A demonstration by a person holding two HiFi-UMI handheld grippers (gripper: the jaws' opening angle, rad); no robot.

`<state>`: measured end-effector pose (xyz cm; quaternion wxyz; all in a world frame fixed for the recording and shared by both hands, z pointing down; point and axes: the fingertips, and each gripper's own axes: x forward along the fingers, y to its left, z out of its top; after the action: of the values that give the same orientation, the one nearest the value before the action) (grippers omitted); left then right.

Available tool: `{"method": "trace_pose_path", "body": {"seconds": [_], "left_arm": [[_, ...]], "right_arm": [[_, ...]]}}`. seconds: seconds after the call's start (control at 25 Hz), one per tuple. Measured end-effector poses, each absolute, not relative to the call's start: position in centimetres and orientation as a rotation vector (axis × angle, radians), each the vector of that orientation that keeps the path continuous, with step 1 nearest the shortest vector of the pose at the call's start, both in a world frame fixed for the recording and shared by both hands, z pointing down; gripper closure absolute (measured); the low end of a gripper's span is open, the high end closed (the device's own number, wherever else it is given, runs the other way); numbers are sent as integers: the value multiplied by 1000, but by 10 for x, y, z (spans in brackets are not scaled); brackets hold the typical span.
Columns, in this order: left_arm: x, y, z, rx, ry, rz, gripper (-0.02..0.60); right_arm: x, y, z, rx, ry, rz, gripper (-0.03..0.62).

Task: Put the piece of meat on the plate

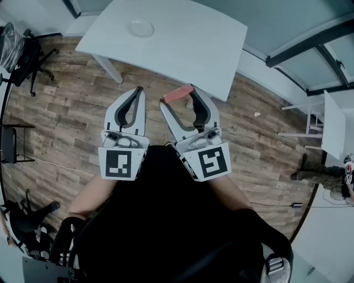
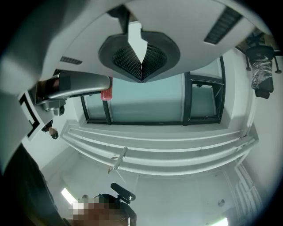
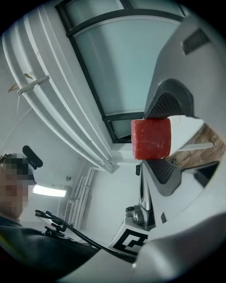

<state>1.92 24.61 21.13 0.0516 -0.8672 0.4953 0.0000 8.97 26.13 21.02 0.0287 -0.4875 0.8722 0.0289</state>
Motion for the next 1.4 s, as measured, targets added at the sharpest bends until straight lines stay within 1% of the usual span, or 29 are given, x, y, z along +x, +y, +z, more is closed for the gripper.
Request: {"method": "trace_pose_path", "body": {"seconds": [0.36,0.52,0.96,1.4], "left_arm": [[36,251,221,-2638,1550,11,577],[29,241,228,-2642,1588,0,577],[-16,152,237,-2682,1582,-4,577],[-62,76,231,-2713,1530,36,577]], "right_arm": [[108,263,218,-1458,2692,23,312],[106,254,226,-1458,2708,-22,312],[60,167,233,-1478,2726,-60,312],[8,92,221,-1521,2712,1,312]]}}
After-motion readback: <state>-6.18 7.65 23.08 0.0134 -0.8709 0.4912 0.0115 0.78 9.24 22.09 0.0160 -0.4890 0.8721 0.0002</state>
